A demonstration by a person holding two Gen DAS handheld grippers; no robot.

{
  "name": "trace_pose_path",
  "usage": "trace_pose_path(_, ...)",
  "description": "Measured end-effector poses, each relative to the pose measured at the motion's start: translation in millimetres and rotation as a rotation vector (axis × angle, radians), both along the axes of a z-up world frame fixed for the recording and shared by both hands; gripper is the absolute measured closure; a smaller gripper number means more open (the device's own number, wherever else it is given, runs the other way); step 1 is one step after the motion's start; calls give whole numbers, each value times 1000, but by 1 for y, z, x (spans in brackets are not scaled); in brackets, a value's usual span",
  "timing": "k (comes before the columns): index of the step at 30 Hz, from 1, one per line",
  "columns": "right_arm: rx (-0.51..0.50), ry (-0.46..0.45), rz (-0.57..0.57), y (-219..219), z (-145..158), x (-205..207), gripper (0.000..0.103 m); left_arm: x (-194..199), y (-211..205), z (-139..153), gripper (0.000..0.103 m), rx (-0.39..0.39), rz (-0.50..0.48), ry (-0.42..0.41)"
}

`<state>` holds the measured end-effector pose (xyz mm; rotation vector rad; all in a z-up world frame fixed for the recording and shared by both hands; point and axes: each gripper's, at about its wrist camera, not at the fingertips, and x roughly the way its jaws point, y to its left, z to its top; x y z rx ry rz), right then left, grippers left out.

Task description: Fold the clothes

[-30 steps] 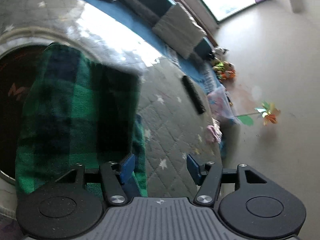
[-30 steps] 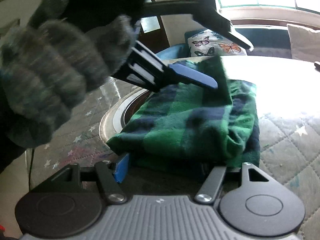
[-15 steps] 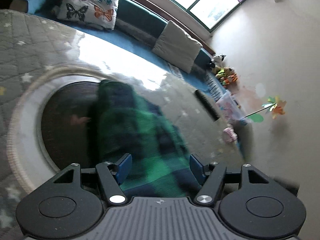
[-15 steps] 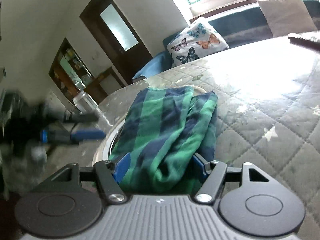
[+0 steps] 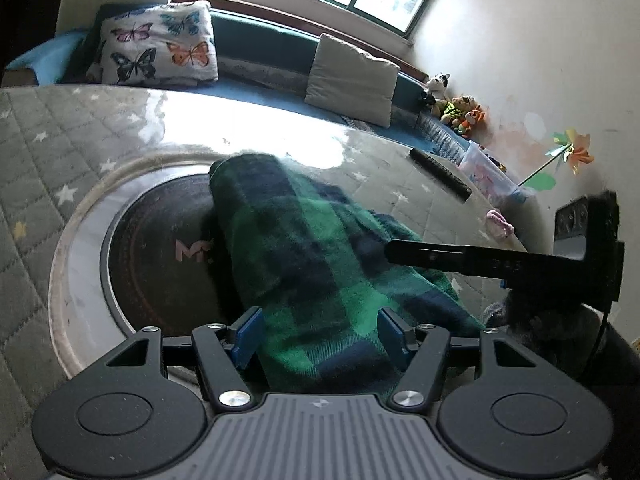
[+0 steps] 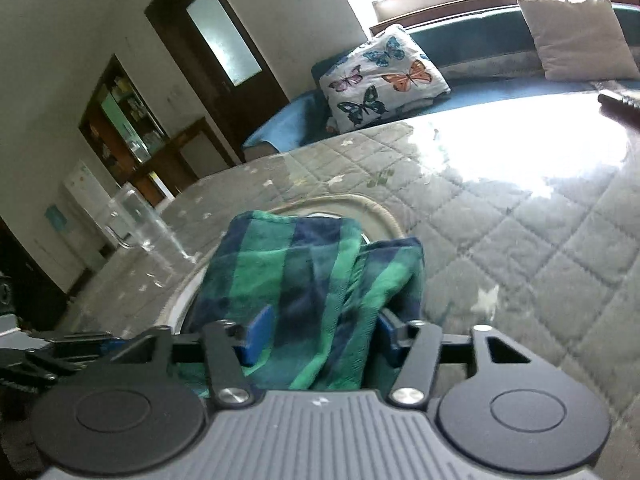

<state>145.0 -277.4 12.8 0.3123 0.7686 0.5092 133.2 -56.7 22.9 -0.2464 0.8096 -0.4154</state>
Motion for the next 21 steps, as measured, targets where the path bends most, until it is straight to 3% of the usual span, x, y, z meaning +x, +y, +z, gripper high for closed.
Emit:
trace_pose_path(1, -17, -1, -1, 2, 1, 4, 79, 3, -1, 1, 39, 3, 0, -7)
trace_pose_path(2, -37, -2, -5, 4, 1, 6, 93, 6, -1, 2, 40, 6, 0, -14)
trace_pose_path(4, -73, -20, -9, 7, 8, 9, 96, 13, 0, 5, 42, 12, 1, -30)
trace_pose_path(9, -103, -91, -8, 7, 26, 2, 97, 33, 4, 8, 44, 15, 20, -56)
trace_pose_path(13, -114, -105, -23, 3, 19, 4, 97, 47, 7, 4, 44, 23, 53, -66)
trace_pose_path(16, -166, -52, -22, 4, 2, 10, 86, 58, 6, -3, 49, 36, 59, -56)
trace_pose_path(21, -245, -151, -23, 14, 25, 0, 84, 68, 1, -8, 52, 71, 46, -70)
